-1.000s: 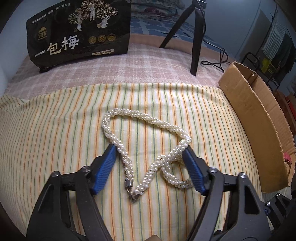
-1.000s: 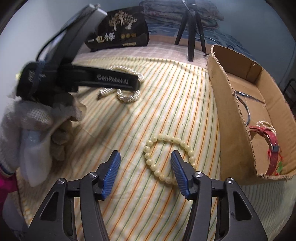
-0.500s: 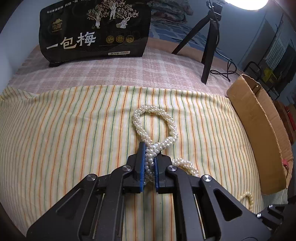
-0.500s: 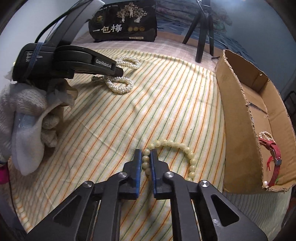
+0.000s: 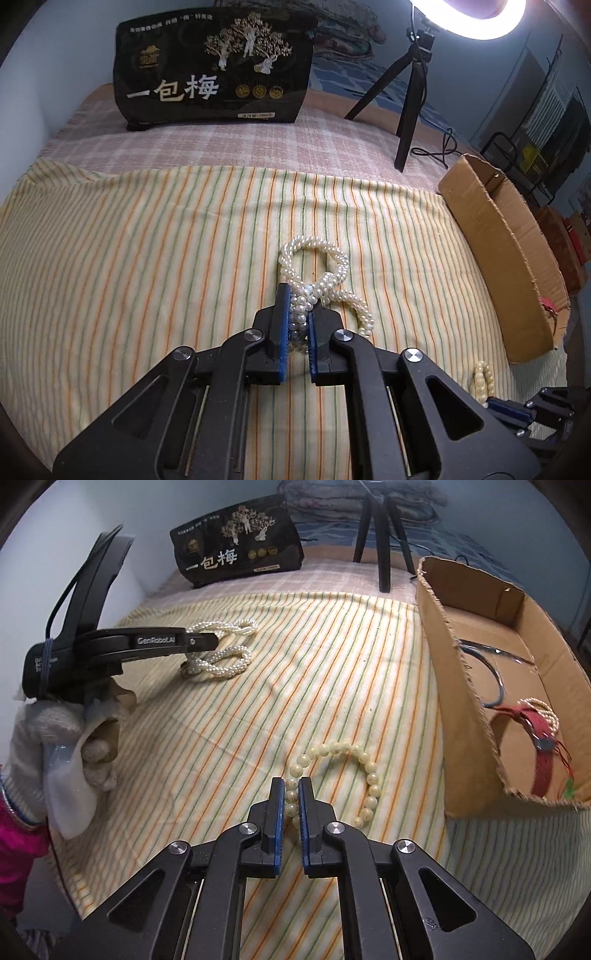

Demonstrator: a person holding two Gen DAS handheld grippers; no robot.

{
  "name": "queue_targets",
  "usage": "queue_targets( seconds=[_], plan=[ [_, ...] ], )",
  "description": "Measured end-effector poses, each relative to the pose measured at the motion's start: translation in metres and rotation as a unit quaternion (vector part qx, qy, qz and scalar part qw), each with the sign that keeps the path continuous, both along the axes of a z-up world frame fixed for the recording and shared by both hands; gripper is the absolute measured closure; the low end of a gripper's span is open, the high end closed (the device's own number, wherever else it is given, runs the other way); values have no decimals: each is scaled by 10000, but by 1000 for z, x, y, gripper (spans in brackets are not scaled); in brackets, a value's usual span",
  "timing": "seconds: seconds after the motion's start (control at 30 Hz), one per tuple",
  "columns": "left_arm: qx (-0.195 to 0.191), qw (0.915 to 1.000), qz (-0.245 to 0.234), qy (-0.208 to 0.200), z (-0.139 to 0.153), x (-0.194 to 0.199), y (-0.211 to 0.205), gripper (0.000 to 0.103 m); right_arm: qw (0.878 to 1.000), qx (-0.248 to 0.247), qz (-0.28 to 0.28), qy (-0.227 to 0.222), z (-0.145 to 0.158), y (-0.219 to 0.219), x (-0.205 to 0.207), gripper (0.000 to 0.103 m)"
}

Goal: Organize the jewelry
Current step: 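Lift and carry the necklace and bead bracelet with both tools over the box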

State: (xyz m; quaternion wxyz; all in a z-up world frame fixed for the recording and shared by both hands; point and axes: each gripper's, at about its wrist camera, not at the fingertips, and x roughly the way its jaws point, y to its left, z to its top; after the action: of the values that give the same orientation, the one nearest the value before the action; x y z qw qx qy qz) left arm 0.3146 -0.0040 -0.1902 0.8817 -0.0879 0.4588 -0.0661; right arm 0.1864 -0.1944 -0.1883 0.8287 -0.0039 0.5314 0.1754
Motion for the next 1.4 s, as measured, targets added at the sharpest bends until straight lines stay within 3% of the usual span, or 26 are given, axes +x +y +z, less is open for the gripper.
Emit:
queue_targets(
  seconds=[0.83, 1.4],
  plan=[
    [-33, 9963, -433, -739, 89, -59, -32, 97, 9974, 33, -146, -702, 89, -37, -39, 97],
    [14, 9901, -921, -1063, 128, -34, -98, 97, 9922, -88, -626, -1074, 119, -102, -36, 97]
  ],
)
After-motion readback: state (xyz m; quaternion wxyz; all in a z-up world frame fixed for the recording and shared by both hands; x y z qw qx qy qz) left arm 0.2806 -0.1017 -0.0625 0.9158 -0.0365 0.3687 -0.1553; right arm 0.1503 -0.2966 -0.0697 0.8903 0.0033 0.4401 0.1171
